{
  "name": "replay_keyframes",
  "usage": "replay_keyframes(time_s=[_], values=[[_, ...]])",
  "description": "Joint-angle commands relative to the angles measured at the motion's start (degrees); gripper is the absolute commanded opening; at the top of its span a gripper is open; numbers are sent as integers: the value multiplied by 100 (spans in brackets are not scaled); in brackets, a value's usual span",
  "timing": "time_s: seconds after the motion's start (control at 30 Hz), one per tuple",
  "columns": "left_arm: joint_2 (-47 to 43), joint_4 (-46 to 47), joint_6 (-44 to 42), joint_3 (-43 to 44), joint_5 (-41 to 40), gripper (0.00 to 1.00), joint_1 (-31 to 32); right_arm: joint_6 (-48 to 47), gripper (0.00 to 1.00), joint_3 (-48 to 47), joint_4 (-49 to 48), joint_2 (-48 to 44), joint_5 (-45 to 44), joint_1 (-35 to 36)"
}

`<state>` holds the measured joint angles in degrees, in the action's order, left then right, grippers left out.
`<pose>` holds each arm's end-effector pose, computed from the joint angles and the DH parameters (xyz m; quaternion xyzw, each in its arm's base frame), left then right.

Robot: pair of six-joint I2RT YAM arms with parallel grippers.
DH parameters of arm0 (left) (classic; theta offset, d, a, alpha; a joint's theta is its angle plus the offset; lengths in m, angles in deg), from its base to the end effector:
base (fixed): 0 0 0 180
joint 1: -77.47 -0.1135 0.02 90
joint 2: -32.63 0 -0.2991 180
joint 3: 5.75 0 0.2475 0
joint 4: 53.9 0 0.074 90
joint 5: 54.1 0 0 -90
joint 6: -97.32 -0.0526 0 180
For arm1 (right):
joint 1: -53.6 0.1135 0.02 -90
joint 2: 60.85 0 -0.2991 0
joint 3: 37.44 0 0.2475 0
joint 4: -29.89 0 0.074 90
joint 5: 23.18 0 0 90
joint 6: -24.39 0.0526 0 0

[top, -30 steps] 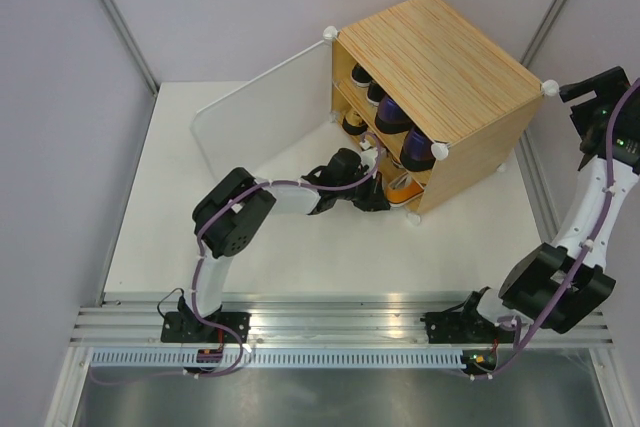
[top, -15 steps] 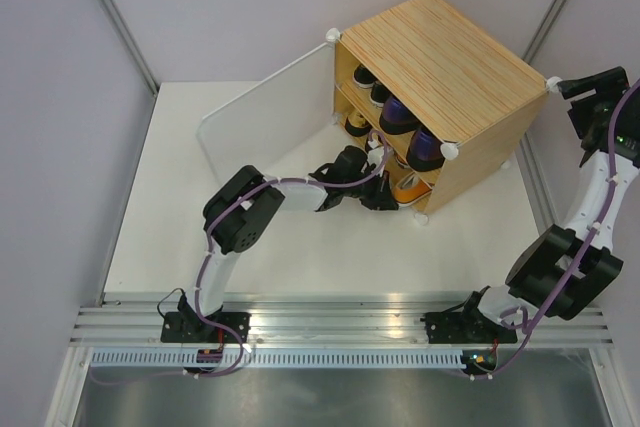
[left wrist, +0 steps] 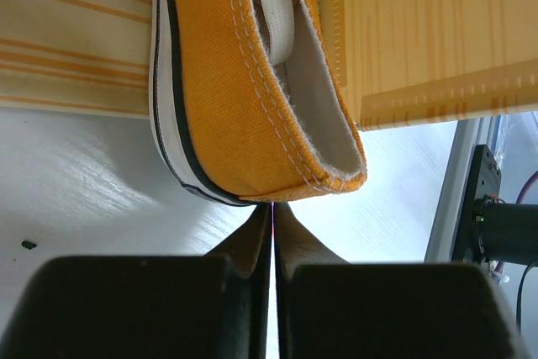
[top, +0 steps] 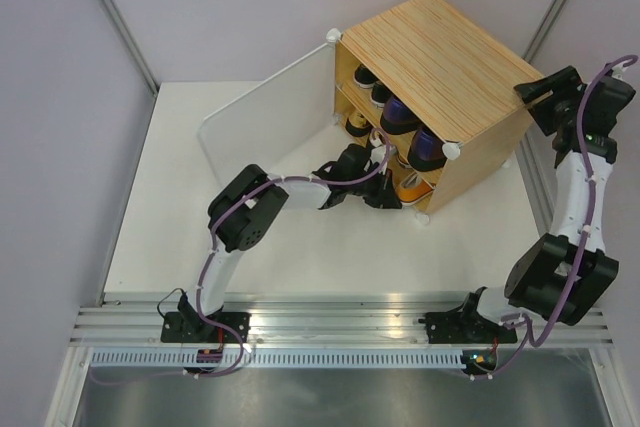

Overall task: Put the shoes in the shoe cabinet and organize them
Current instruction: Place the shoe in the shoe cabinet.

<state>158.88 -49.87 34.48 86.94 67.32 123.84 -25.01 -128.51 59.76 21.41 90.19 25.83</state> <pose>0.3297 -0.3856 0.1593 0.2732 0.7973 -0.4775 0.2483 0.3092 -0.1392 0.4038 0.3588 0.7323 0.2279 0.5321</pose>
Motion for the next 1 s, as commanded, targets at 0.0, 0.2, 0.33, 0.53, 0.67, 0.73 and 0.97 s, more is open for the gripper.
replay_keyframes(time_s=[0.0, 0.2, 0.33, 0.53, 0.67, 0.73, 0.97], values=[[145, 584, 114, 396, -321, 2, -5, -412, 73, 172, 525, -175, 291, 315], [259, 575, 158, 528, -321, 2, 12, -535, 74, 198, 772, -412, 177, 527], [303, 567, 202, 616, -426, 2, 12, -562, 75, 93, 833, -439, 246, 518], [303, 540, 255, 563, -646, 2, 4, -518, 75, -259, 842, -386, 255, 457], [391, 628, 316, 625, -637, 3, -14, -535, 64, -102, 851, -412, 273, 465], [426, 672, 360, 677, -628, 3, -5, -544, 51, 56, 860, -500, 212, 474], [602, 681, 466, 994, -558, 4, -14, -650, 27, 294, 921, -755, 53, 711]])
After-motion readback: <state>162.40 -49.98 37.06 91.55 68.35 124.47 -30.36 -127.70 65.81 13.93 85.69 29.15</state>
